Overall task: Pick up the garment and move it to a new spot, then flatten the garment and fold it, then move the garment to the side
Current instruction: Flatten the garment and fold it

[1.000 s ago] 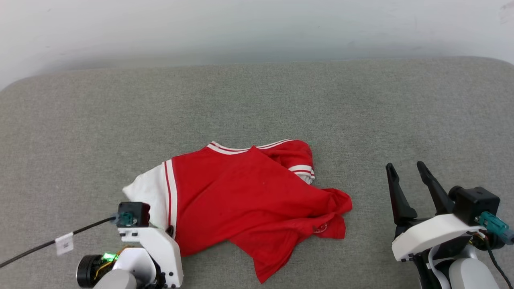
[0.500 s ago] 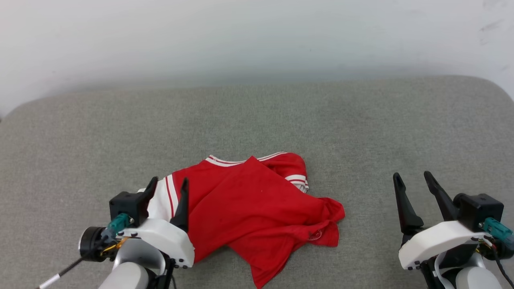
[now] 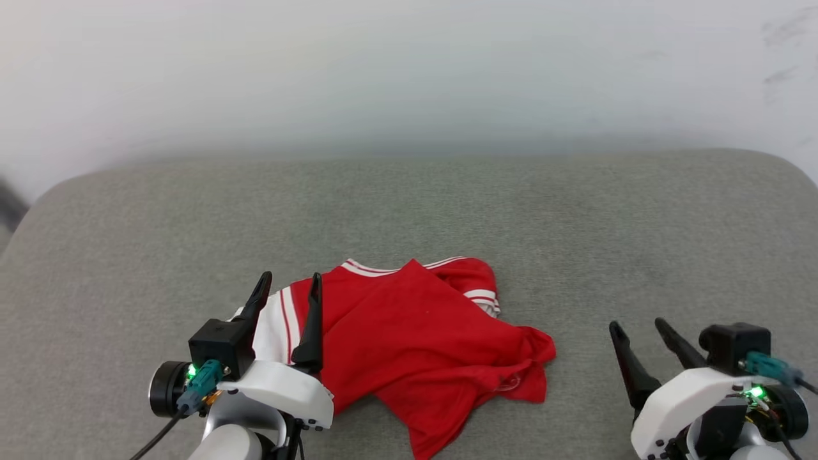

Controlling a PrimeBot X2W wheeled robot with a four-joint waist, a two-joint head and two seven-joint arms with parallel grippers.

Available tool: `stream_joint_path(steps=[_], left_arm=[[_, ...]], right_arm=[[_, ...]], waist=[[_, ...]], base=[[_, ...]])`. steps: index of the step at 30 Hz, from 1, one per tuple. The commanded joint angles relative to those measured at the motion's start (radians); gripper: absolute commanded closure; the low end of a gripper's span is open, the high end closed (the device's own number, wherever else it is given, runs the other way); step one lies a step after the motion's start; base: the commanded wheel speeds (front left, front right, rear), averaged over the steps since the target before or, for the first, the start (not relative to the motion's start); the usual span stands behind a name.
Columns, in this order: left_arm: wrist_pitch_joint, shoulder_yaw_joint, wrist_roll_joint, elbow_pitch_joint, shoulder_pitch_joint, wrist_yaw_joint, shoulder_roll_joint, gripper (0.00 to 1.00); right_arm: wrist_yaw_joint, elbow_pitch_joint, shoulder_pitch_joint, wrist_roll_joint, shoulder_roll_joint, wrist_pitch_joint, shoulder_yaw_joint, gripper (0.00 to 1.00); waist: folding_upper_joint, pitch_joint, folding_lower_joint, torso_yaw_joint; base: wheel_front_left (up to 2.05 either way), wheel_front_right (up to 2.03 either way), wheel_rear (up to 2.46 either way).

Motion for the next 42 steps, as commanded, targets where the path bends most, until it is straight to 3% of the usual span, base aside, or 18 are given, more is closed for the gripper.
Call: stream_joint_path(steps=[1,10,13,20,21,22,23,24,35,38,42], left_arm=[[-0.004,0.0,0.002,-0.003,0.005,0.004,-0.001,0.0],[-0.024,-0.005,0.014,-0.019,-0.038,0.002,-0.02,0.0],[-0.038,-0.003,0.028,-0.031,-0.064,-0.001,-0.034,0.0],[-0.05,0.004,0.028,-0.014,-0.075,-0.008,-0.051,0.0],[-0.051,0.006,0.028,-0.011,-0.075,-0.008,-0.052,0.0],[-0.052,0.008,0.028,-0.009,-0.074,-0.007,-0.053,0.0],[-0.053,0.009,0.029,-0.007,-0.072,-0.007,-0.052,0.0],[-0.053,0.009,0.03,-0.005,-0.071,-0.007,-0.051,0.0],[-0.037,0.013,0.027,0.003,-0.047,-0.003,-0.02,0.0],[-0.028,0.012,0.023,-0.004,-0.036,0.003,-0.013,0.0],[-0.017,0.009,0.021,-0.013,-0.027,0.007,-0.004,0.0]], right_arm=[[0.0,-0.003,-0.002,0.014,-0.027,0.049,0.01,0.0],[0.0,-0.059,-0.096,0.13,-0.193,0.426,0.174,0.0],[0.0,-0.023,-0.162,0.177,-0.257,0.574,0.243,0.0],[0.0,0.134,-0.16,0.251,-0.268,0.63,0.299,0.0],[0.0,0.159,-0.153,0.258,-0.265,0.631,0.307,0.08],[0.0,0.178,-0.149,0.267,-0.264,0.633,0.319,0.59],[0.0,0.188,-0.149,0.28,-0.258,0.623,0.325,0.9],[0.0,0.193,-0.155,0.29,-0.255,0.614,0.331,1.0],[0.0,-0.005,-0.236,0.237,-0.278,0.376,0.349,1.0],[0.0,-0.1,-0.204,0.233,-0.275,0.361,0.391,1.0],[0.0,-0.208,-0.147,0.272,-0.277,0.376,0.52,1.0]], waist=[[0.0,0.009,0.0001,0.027],[0.0,0.1,0.0001,0.161],[0.0,0.158,0.0001,0.221],[0.0,0.189,0.0001,0.25],[0.0,0.189,0.0001,0.248],[0.0,0.188,0.0001,0.245],[0.0,0.187,0.0001,0.239],[0.0,0.184,0.0001,0.233],[0.0,0.103,0.0001,0.128],[0.0,0.077,0.0001,0.102],[0.0,0.057,0.0001,0.083]], base=[[0.0,0.0,0.0],[0.0,0.0,0.0],[0.0,0.0,0.0],[0.0,0.0,0.0],[0.0,0.0,0.0],[0.0,0.0,0.0],[0.0,0.0,0.0],[0.0,0.0,0.0],[0.0,0.0,0.0],[0.0,0.0,0.0],[0.0,0.0,0.0]])
